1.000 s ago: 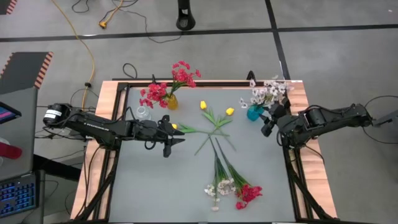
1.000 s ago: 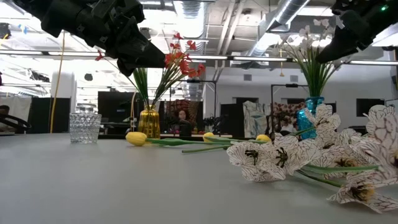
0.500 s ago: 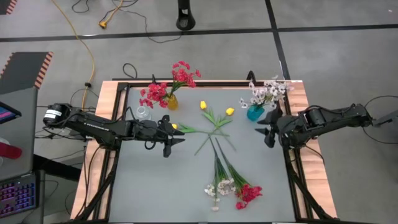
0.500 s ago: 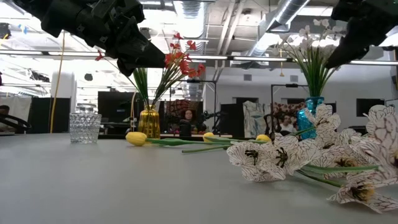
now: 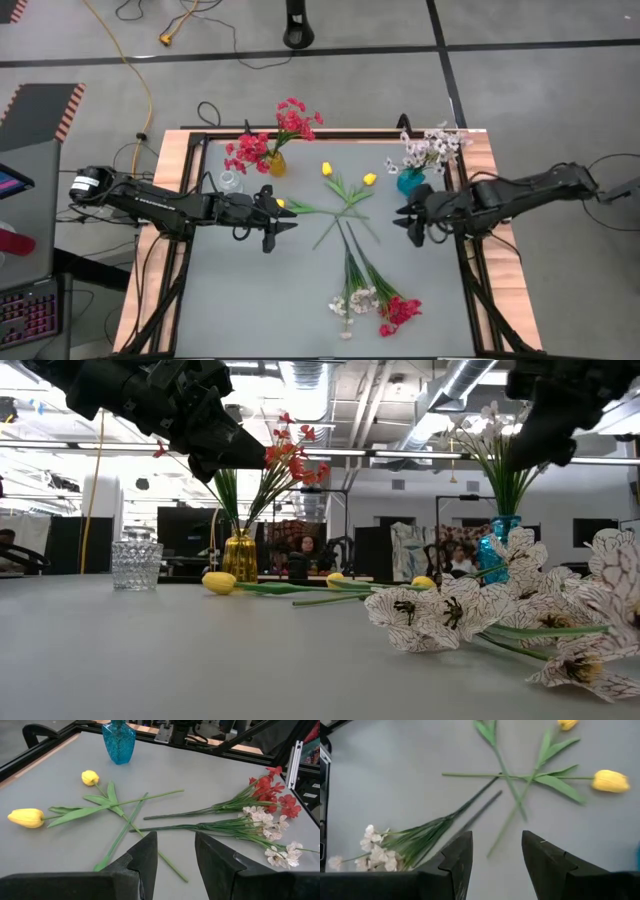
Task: Sort flowers into vase by color
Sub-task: Put the middle yellow tulip into the transparent vase
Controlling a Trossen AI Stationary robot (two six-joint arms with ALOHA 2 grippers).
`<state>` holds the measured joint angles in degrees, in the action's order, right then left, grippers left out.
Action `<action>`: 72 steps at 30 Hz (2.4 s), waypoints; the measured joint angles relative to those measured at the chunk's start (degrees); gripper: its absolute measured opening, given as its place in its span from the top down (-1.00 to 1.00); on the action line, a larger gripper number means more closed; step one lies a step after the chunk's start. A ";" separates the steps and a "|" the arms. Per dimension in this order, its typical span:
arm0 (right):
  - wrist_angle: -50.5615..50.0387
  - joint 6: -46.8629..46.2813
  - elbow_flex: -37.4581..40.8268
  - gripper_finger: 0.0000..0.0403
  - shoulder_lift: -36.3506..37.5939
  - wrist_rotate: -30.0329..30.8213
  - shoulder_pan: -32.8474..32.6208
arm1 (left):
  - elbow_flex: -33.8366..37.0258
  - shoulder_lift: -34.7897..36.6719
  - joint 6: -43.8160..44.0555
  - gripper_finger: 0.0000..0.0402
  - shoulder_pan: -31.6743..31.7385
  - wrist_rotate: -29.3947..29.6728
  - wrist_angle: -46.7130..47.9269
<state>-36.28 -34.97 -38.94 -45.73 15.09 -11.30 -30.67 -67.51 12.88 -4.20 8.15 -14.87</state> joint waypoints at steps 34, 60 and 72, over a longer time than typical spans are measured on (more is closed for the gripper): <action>18.66 -4.18 0.00 0.13 -41.52 1.51 0.21 | -0.01 0.00 0.01 0.41 -0.01 -0.03 0.00; 27.96 -5.12 0.02 0.84 -38.27 1.60 0.19 | 0.00 0.00 1.40 0.41 0.00 -0.25 0.31; 45.78 4.41 0.02 0.83 -35.11 6.05 0.01 | 0.01 0.00 6.25 0.41 -0.01 -1.19 -5.96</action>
<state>9.51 -30.57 -38.92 -80.84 21.15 -11.29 -30.65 -67.51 19.14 -4.21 6.96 -20.83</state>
